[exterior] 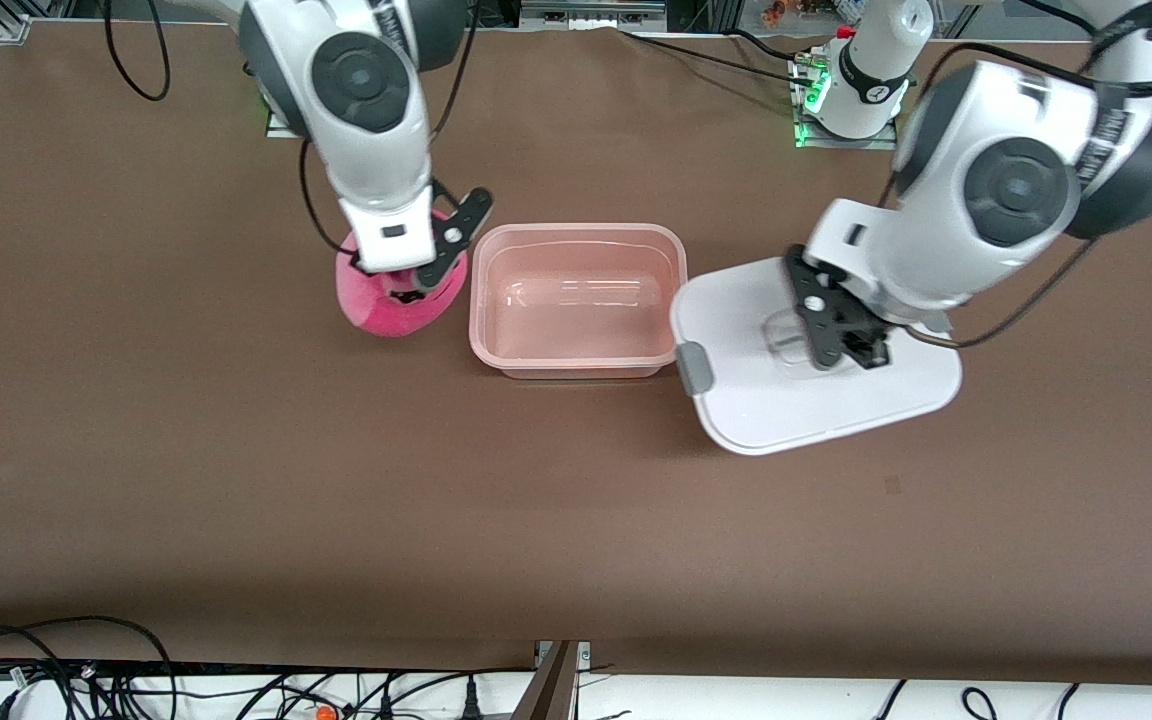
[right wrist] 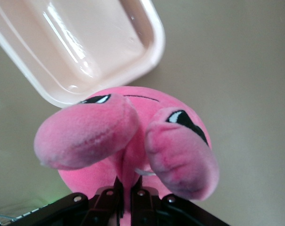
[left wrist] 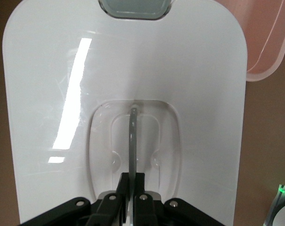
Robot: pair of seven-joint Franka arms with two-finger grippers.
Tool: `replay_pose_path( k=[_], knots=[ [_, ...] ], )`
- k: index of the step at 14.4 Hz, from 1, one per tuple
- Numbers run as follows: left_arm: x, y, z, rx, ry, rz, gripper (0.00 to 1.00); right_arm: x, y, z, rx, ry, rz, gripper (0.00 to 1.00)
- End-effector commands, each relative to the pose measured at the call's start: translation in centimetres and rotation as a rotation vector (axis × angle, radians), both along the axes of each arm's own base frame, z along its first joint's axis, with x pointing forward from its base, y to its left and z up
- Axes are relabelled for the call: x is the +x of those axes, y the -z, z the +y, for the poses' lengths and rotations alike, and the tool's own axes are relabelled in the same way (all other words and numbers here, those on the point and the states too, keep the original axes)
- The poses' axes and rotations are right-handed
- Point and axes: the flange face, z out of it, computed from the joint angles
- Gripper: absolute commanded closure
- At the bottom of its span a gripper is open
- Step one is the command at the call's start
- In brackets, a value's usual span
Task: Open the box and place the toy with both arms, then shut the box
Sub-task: 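Move the pink toy over the open pink box with the right gripper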
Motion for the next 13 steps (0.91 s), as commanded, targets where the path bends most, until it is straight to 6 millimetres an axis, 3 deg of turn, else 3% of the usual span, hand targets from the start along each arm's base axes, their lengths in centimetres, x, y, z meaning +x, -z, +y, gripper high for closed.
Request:
replay_pose_path(
  k=[1,4,7,9,13],
  knots=[
    [-1.6,-1.1,3.3,-0.028,0.034,0.020,1.00,-1.3,0.5,5.0,-0.026,-0.087,-0.004,1.00],
    [-2.9,-1.1,6.8,-0.026,0.008,0.033,1.00,-2.4,2.7,9.2,-0.034,-0.145,0.002,1.00],
    [-3.8,-2.2,9.3,-0.033,0.031,0.030,1.00,-4.0,3.3,13.6,-0.027,-0.201,-0.023,1.00],
    [-4.1,-1.8,10.8,-0.032,0.025,0.046,1.00,-3.9,3.8,14.2,-0.025,-0.198,-0.027,1.00],
    [-3.3,0.4,12.8,-0.037,0.023,0.089,1.00,-5.5,6.4,16.9,-0.069,-0.245,-0.048,1.00]
  ],
)
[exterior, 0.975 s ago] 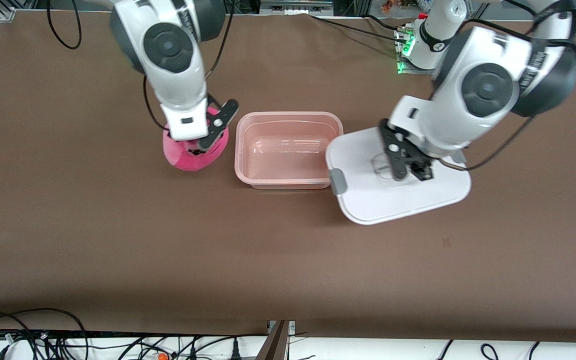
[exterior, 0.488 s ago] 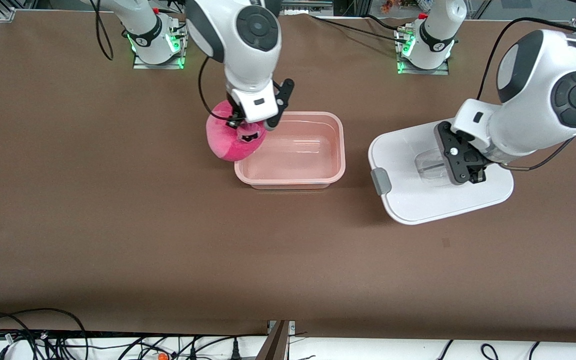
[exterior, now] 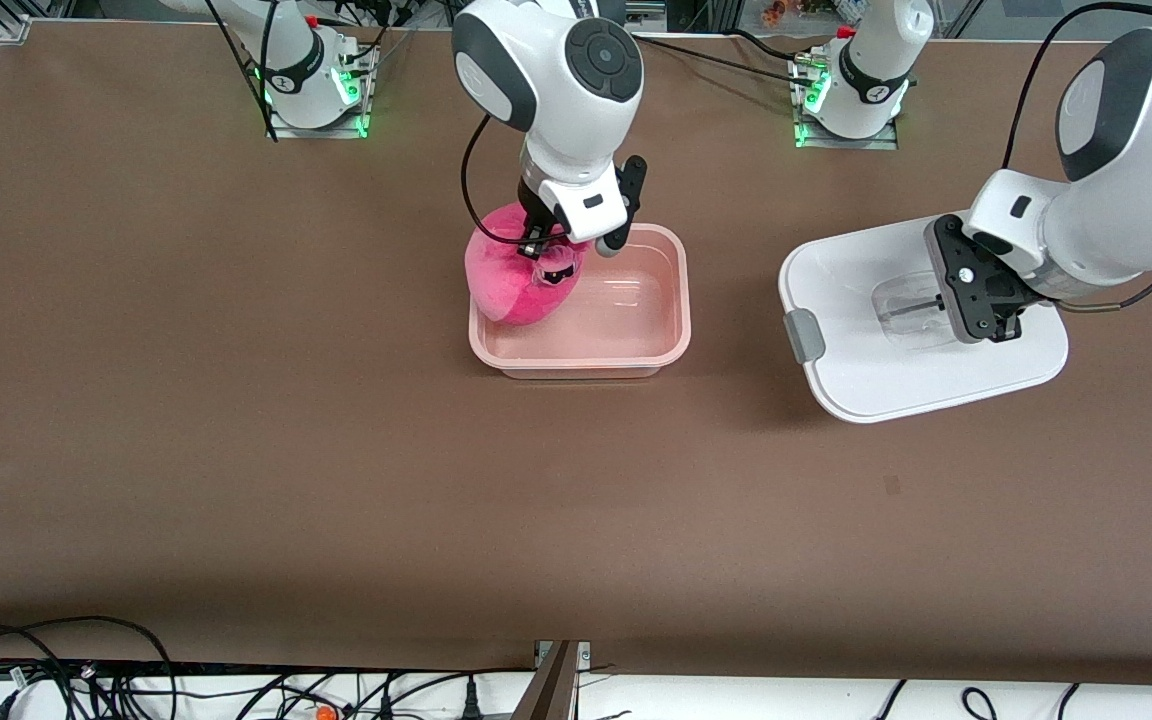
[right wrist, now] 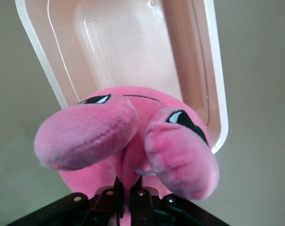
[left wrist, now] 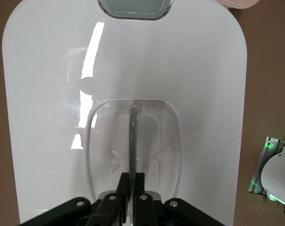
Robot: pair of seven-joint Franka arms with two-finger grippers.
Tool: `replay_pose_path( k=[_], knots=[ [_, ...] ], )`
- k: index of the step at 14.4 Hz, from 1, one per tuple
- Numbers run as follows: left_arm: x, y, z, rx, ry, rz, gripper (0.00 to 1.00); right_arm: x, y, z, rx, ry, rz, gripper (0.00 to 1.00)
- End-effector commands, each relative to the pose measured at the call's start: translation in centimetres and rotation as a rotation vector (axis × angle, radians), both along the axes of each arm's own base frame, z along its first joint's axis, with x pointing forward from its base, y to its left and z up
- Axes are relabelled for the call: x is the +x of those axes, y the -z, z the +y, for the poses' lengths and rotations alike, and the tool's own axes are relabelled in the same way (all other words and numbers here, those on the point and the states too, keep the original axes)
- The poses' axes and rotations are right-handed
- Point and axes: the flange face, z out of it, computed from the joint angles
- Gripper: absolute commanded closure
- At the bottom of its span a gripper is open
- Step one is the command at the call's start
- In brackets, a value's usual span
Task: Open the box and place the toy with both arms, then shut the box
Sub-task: 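Move the pink toy over the open pink box with the right gripper, then lower the toy into the box and open the right gripper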
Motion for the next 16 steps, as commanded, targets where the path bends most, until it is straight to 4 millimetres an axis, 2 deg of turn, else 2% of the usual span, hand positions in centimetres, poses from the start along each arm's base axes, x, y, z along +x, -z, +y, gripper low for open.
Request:
replay_pose_path(
  k=[1,6,16],
  knots=[
    [0.0,1.2,0.9,-0.028,0.010,0.025,1.00,-0.7,1.0,2.3,-0.055,-0.039,-0.056,1.00],
    [0.4,2.3,0.6,-0.054,0.003,0.043,1.00,-1.3,2.9,3.4,-0.096,-0.074,-0.071,1.00],
    [0.5,2.2,0.6,-0.055,0.008,0.045,1.00,-3.0,9.0,5.9,-0.182,-0.141,-0.097,1.00]
  ],
)
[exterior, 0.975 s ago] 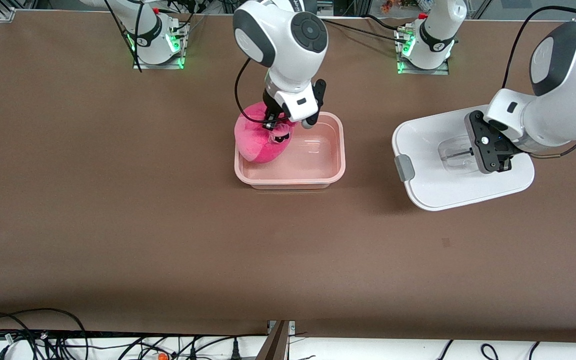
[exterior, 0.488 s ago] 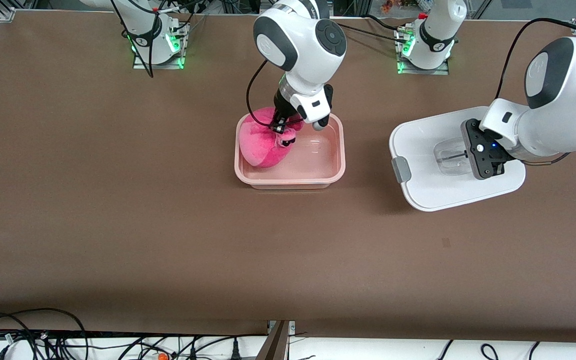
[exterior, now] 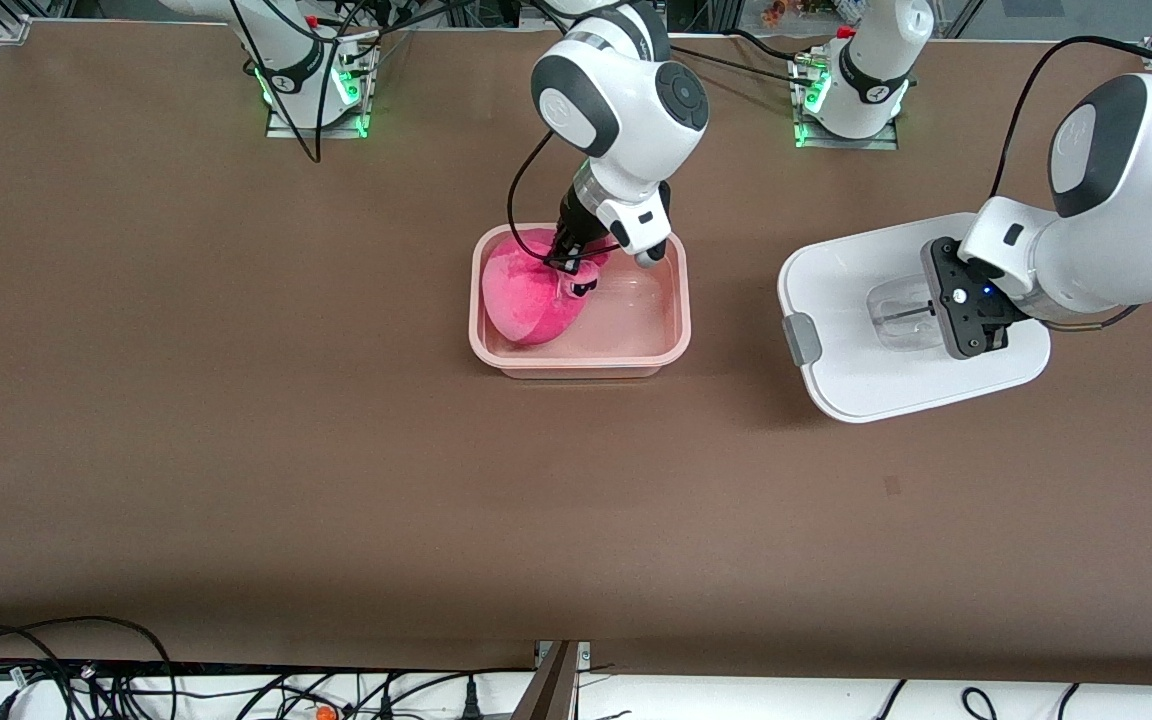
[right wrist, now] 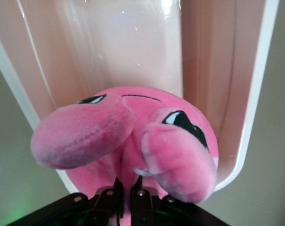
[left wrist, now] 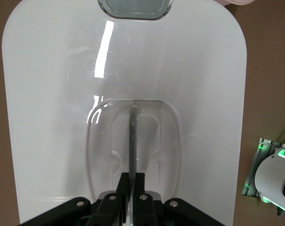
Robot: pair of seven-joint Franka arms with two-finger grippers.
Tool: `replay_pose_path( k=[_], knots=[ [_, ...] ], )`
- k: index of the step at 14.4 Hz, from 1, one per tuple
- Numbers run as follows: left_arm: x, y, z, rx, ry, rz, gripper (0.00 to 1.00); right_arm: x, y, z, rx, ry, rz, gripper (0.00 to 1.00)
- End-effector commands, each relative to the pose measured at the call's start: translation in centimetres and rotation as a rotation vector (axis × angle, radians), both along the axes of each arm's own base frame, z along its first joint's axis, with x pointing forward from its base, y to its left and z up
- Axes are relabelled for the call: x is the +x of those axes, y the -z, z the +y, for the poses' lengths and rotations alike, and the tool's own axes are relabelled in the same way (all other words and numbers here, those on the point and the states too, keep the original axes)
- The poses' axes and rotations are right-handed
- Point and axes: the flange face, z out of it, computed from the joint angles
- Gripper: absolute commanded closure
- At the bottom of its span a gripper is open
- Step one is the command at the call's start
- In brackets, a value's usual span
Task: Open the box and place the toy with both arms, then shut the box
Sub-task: 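Lower the toy into the box and open the right gripper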
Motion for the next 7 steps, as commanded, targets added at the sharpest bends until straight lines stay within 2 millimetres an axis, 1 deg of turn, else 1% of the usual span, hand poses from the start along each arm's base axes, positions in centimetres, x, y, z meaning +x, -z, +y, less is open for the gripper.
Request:
replay_pose_path(
  k=[1,6,7],
  knots=[
    [0.1,-0.4,0.1,-0.034,0.021,-0.005,1.00,-0.7,1.4,1.6,-0.024,-0.024,-0.038,1.00],
    [0.0,-0.3,0.2,-0.037,0.028,-0.001,1.00,-1.2,4.5,2.6,-0.017,0.001,-0.068,1.00],
    [0.1,-0.3,0.2,-0.038,0.030,-0.002,1.00,-1.3,4.7,2.9,-0.007,0.003,-0.075,1.00]
  ],
)
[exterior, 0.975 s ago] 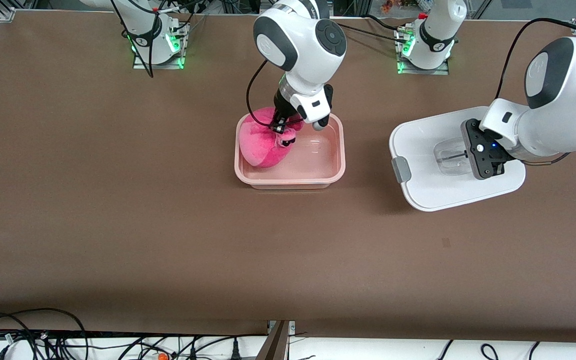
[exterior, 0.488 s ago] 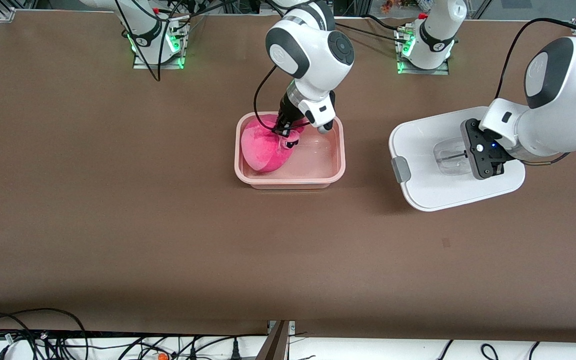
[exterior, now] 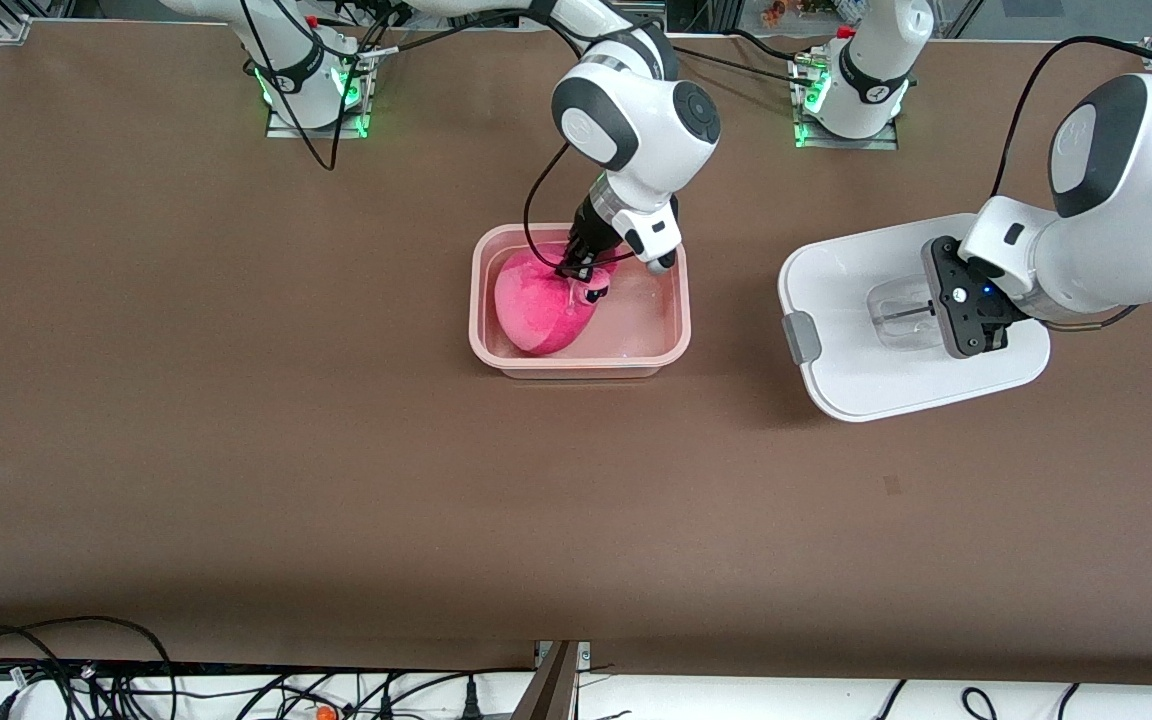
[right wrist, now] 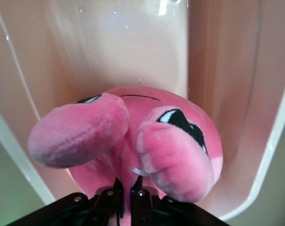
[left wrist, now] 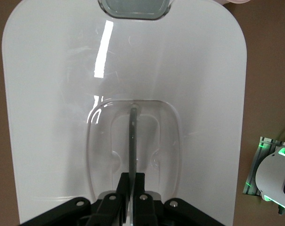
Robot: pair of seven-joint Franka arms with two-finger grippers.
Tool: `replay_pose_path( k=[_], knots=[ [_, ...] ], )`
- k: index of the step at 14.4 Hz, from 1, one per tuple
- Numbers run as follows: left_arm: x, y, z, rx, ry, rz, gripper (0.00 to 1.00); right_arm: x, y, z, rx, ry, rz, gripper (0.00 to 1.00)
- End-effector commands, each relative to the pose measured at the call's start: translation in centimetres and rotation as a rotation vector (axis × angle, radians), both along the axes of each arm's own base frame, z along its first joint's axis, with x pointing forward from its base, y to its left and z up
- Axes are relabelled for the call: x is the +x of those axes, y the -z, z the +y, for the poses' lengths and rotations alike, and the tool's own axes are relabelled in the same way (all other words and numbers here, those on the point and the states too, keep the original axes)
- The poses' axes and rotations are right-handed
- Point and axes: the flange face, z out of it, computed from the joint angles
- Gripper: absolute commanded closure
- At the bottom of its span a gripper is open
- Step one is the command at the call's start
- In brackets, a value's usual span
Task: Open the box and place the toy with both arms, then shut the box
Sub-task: 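Lower the toy into the box and open the right gripper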
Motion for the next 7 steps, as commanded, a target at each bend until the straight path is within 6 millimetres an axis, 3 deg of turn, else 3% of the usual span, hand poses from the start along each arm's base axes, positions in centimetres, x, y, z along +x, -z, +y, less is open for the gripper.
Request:
replay_pose_path(
  k=[1,7],
  knots=[
    [0.1,-0.3,0.1,-0.034,0.017,-0.002,1.00,-0.3,0.7,1.2,0.009,0.013,-0.043,1.00],
    [0.2,0.0,0.9,-0.039,0.019,0.002,1.00,-1.5,3.4,2.8,0.024,0.011,-0.084,1.00]
  ],
)
